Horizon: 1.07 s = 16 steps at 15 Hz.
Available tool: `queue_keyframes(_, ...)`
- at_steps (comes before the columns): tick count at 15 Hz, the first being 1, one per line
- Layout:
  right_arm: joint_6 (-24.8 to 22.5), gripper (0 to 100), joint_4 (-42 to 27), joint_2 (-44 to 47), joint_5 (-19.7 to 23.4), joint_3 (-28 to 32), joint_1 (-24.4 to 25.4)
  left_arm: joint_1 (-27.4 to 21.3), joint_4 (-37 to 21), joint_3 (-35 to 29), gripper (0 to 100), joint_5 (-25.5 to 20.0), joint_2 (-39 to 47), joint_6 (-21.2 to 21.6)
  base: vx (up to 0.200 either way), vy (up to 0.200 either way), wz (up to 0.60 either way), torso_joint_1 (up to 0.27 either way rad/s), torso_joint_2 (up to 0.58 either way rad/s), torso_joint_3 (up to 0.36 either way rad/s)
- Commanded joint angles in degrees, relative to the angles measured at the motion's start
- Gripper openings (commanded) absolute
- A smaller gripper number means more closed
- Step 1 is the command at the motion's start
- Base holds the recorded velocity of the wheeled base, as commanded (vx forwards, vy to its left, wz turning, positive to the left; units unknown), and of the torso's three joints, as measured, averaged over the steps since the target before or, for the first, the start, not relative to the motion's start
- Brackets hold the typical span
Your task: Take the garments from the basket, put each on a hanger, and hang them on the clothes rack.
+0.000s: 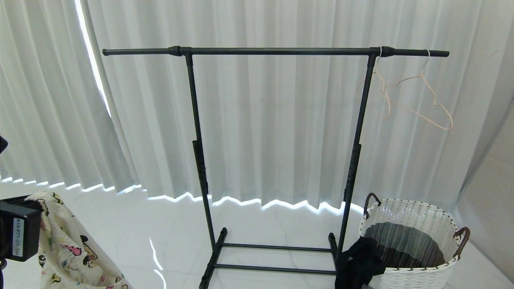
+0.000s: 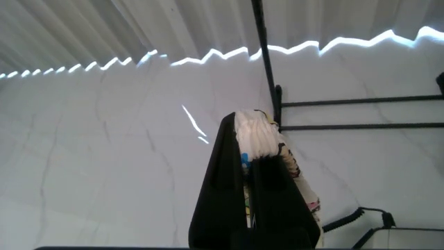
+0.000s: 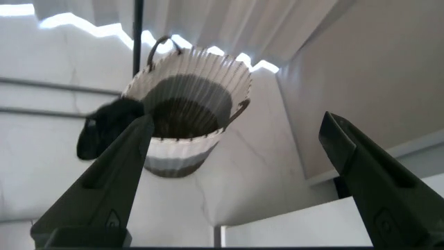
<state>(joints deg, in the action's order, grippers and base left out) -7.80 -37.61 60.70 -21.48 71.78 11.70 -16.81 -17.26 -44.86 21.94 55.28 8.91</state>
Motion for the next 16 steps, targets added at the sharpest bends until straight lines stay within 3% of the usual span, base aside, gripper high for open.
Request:
queue_keyframes(1, 0.0, 100, 0.3, 0.4, 0.1, -0.1, -0.7, 0.0, -0.1, 0.0, 0, 0.0, 0.1, 0.0, 0.0, 0.0, 0.0, 0.168, -0.45, -0.281)
queue_keyframes(16, -1.3, 100, 3.1, 2.1, 1.2, -0.1, -2.1, 3.4, 1.9, 0.3, 0, 0.0, 0.3, 0.2, 0.0, 0.0, 0.0, 0.202, -0.48, -0.278)
